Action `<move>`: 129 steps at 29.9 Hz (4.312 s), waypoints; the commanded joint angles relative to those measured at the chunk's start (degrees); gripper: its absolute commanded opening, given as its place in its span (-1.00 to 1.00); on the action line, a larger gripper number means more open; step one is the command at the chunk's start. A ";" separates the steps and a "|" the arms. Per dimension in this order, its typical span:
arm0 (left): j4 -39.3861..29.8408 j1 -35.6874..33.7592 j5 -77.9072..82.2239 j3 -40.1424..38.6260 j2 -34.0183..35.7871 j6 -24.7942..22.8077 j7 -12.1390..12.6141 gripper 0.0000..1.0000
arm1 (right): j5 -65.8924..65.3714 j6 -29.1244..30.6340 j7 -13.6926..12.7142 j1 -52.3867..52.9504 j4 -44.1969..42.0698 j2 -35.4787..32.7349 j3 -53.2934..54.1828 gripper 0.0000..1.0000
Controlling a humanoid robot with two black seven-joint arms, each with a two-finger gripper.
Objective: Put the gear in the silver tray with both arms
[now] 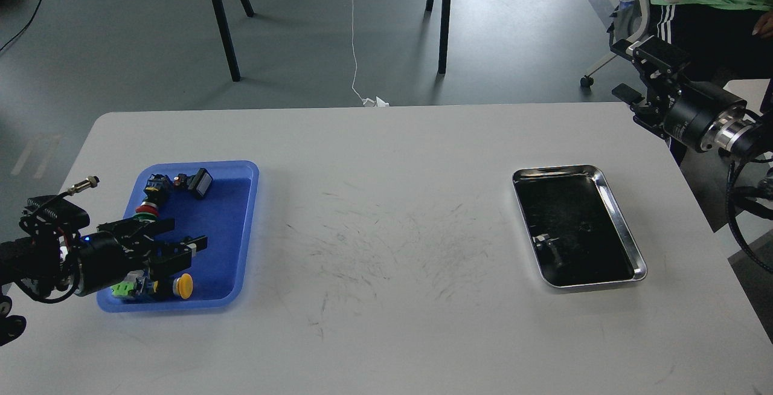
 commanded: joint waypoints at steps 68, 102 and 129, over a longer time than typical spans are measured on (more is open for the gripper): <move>10.47 1.63 1.33 1.80 -6.73 3.58 0.01 0.06 | -0.07 -0.66 0.05 -0.44 0.04 -1.23 -0.18 0.84; 8.80 -2.59 13.28 1.89 -3.92 4.20 0.01 0.13 | -0.07 -0.66 0.14 -1.23 -0.05 -1.14 -0.35 0.84; 11.87 -4.88 13.46 6.11 -6.82 4.46 0.01 0.13 | -0.07 -0.66 0.14 -1.67 -0.22 -1.05 -0.35 0.84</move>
